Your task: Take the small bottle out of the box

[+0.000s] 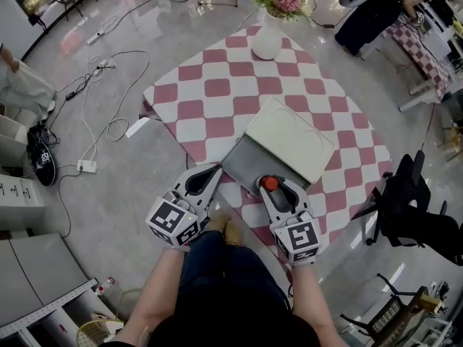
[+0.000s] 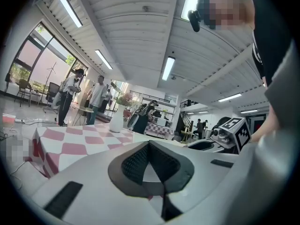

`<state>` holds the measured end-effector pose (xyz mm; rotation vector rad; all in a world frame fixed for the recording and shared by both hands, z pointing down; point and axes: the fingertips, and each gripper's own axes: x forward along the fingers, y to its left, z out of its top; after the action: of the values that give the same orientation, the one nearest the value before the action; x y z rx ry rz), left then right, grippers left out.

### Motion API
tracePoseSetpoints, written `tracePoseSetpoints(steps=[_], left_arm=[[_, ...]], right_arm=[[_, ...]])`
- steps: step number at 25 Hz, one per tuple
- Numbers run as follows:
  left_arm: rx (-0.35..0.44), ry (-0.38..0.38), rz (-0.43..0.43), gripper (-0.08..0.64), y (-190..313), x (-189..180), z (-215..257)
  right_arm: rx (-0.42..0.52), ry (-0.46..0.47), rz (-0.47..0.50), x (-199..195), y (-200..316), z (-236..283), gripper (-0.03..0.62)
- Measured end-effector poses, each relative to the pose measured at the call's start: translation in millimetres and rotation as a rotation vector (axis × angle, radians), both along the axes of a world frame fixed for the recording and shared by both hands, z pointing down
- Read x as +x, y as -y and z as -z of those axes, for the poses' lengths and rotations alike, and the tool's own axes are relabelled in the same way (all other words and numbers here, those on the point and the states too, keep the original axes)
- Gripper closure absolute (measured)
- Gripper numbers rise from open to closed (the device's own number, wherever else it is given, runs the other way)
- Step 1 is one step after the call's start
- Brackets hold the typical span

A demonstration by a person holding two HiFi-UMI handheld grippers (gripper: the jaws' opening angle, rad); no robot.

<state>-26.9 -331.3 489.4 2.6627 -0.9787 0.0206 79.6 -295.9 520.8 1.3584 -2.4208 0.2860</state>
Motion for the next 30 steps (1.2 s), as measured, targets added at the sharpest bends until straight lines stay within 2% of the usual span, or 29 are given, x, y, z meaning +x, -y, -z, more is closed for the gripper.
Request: tracePoseSetpoints(steps=[15,30], left_arm=[[0.037,-0.004,-0.099,0.557,15,26,19],[0.074,-0.01,-0.134,0.557,26,49,40]], right_arm=[[0.022,0.132,-0.091,21,10,35,0.445],[0.077,0.136,-0.111,40,13,69,0.446]])
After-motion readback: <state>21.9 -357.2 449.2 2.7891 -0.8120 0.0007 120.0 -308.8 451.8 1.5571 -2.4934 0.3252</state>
